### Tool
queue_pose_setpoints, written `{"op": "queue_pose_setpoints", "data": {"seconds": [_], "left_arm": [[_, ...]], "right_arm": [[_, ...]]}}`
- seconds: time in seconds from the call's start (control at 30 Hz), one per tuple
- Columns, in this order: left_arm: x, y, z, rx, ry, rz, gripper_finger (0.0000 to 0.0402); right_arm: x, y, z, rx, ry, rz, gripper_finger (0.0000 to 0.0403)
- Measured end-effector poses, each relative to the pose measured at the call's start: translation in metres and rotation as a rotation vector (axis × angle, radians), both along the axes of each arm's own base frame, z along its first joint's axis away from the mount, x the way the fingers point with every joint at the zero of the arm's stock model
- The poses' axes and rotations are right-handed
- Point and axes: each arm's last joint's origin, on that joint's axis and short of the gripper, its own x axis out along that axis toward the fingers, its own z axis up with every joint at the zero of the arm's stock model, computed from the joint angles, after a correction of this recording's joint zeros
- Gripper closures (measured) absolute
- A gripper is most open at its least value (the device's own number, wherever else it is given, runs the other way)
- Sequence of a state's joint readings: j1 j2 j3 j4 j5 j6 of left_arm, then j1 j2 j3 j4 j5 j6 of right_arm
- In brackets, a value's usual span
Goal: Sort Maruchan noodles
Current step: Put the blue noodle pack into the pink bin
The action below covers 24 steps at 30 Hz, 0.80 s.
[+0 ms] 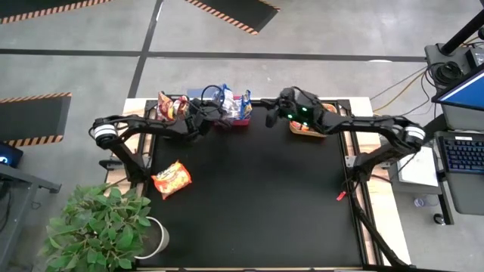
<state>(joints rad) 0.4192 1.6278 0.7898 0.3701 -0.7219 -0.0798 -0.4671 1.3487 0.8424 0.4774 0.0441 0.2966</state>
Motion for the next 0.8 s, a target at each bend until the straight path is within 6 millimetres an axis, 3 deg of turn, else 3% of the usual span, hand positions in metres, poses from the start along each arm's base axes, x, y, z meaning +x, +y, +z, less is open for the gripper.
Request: {"op": "queue_pose_setpoints", "data": {"seconds": [0.3, 0.5, 0.8], "left_arm": [[-0.006, 0.002, 0.01, 0.041, 0.086, -0.022, 0.0401], [-0.012, 0.01, 0.005, 0.026, 0.149, -0.001, 0.0401], [-0.014, 0.012, 0.005, 0.044, 0.205, -0.021, 0.0401]], "right_arm": [[0.06, -0.039, 0.001, 0.222, 0.206, -0.054, 0.0379], [0.089, -0.066, -0.007, 0.349, 0.362, -0.105, 0.0305], [0.109, -0.076, -0.036, 0.454, 0.421, -0.129, 0.019]]}}
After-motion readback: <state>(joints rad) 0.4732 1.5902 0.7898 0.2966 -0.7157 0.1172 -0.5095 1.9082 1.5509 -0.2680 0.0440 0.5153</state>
